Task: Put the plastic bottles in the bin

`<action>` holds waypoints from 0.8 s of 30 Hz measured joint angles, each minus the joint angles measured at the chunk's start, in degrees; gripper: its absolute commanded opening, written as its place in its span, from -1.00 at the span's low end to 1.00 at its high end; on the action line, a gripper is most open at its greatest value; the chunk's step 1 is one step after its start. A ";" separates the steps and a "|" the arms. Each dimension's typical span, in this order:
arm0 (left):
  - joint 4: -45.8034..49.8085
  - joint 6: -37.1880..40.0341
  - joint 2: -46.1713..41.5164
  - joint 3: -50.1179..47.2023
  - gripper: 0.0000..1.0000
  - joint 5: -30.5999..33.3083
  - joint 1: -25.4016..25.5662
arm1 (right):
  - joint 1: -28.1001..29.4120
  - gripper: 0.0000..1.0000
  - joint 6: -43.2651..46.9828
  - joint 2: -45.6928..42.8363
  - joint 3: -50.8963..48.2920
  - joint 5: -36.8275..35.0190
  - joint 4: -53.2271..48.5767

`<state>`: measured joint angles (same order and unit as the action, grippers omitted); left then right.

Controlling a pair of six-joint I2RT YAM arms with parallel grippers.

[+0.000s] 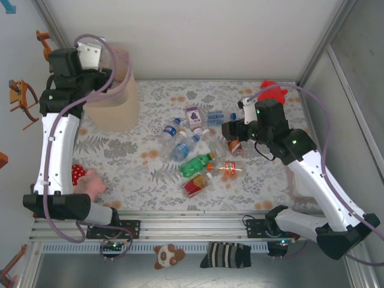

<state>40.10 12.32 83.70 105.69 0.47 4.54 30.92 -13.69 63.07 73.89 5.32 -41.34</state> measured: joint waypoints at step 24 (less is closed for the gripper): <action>18.91 -5.70 35.54 33.92 0.07 0.68 -9.84 | 0.00 0.48 0.00 0.81 0.00 -0.09 0.00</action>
<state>59.00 6.61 119.24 139.61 1.15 -5.30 30.92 -13.69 63.88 73.89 5.23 -41.34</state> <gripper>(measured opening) 0.536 0.742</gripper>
